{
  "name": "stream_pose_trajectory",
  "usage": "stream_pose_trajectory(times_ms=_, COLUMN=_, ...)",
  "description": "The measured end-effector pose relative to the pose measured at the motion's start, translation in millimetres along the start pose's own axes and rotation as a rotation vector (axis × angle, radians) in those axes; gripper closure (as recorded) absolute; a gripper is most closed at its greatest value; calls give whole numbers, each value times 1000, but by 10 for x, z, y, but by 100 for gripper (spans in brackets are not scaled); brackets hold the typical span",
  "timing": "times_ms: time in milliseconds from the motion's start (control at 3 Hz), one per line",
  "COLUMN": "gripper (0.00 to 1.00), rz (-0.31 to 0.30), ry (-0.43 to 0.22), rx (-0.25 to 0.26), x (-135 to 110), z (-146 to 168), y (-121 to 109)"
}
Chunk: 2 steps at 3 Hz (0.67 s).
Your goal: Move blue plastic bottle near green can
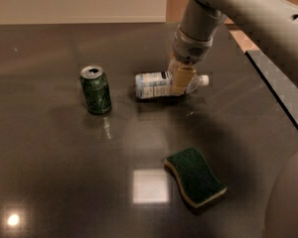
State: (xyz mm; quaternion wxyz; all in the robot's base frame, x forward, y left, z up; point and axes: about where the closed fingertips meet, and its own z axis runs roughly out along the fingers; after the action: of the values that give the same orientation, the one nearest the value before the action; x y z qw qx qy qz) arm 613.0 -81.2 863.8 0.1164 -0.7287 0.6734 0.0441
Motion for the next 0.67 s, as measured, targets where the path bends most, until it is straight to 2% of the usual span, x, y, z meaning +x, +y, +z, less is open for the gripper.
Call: stream_pose_trajectory(times_ms=667, gripper=100, rz=-41, ry=-4, rx=-2, x=-375, z=44, y=211)
